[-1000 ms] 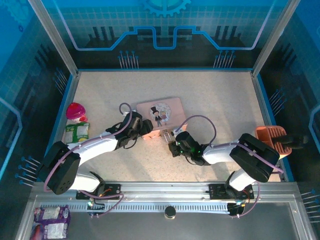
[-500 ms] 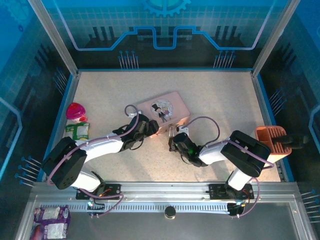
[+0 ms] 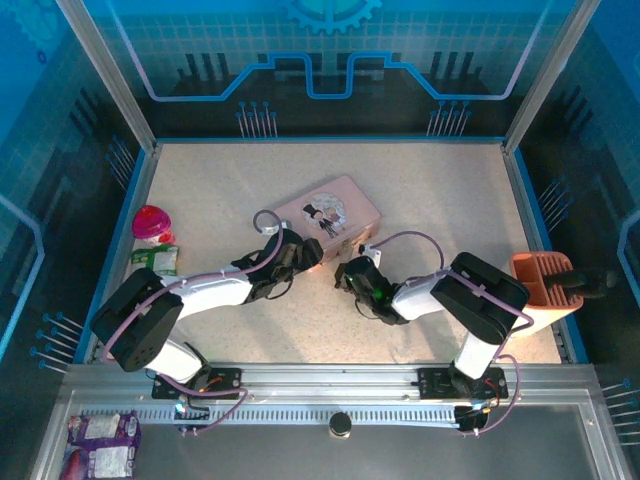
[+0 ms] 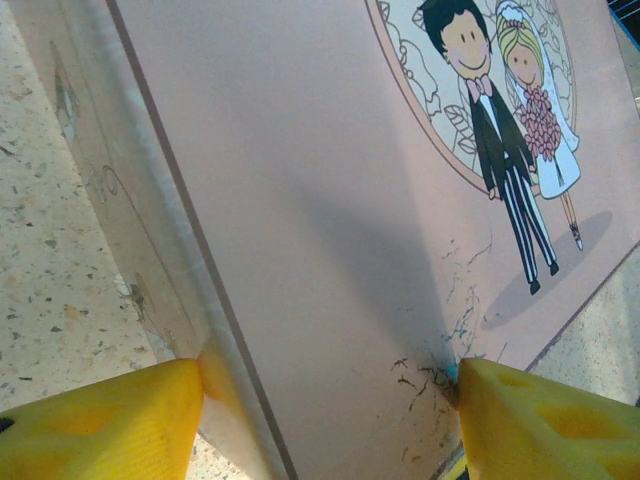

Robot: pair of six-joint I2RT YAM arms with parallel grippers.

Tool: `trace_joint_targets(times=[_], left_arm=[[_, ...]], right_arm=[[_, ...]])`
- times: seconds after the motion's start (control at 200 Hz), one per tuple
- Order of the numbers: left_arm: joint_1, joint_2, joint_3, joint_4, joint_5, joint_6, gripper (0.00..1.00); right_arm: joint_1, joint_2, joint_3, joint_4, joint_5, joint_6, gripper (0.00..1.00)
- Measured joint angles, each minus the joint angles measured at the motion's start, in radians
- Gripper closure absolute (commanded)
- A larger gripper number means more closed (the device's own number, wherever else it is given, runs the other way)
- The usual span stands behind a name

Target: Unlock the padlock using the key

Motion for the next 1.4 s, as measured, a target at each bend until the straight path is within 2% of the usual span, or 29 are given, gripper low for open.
trace_joint_targets(times=[0.215,0.5,0.765,0.956,1.401], left_arm=[[-0.005,0.016,0.010,0.014,0.011,-0.005,0.33],[-0.007,0.019,0.015,0.013,0.025,-0.005,0.33],[-0.019,0.024,0.019,0.004,0.053,-0.003,0.33],[-0.040,0.058,0.006,-0.089,0.087,-0.002,0.33],[-0.040,0.031,-0.027,-0.116,0.087,0.001,0.33]], right_arm=[[-0.037,0.033,0.031,0.026,-0.036,0.096,1.00],[-0.064,0.036,0.092,-0.034,-0.048,0.158,1.00],[-0.111,0.024,0.130,-0.094,-0.068,0.158,1.00],[-0.151,0.000,0.168,-0.159,-0.081,0.150,1.00],[-0.251,0.001,0.193,-0.203,-0.218,0.103,1.00]])
